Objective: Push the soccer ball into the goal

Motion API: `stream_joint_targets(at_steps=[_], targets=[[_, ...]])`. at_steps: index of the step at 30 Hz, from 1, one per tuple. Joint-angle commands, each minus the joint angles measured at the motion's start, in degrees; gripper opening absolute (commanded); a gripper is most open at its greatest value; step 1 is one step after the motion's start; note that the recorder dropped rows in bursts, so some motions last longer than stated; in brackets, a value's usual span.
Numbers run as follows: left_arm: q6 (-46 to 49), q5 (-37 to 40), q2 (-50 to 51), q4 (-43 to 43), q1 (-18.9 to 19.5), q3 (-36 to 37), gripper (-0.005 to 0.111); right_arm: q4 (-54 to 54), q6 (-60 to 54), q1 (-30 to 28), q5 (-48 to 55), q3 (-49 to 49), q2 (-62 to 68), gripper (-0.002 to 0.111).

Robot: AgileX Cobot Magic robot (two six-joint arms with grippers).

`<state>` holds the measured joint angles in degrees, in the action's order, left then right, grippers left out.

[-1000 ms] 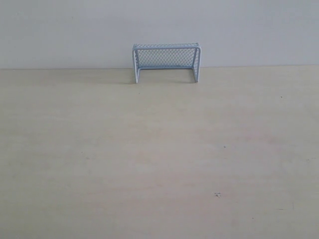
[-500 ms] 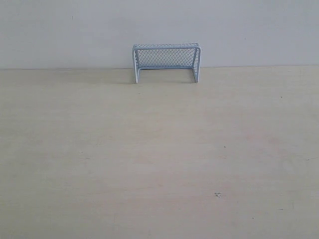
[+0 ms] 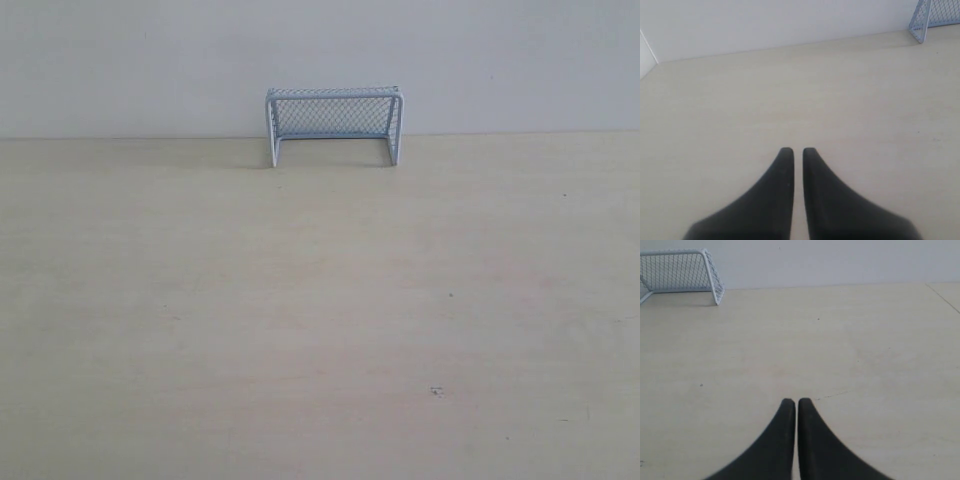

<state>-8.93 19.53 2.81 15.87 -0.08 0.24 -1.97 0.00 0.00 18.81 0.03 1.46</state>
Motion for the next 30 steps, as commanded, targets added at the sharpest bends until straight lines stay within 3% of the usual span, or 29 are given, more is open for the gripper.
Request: stream_joint_targets(at_steps=[1,30], targets=[[-0.5,-0.2,0.3,0.0,-0.5,-0.2,0.006,-0.1,-0.6,0.0,0.3,0.0,-0.7,0.000],[-0.5,-0.2,0.3,0.0,-0.5,-0.2,0.006,0.0,-0.6,0.1,2.0,0.0,-1.5,0.000]])
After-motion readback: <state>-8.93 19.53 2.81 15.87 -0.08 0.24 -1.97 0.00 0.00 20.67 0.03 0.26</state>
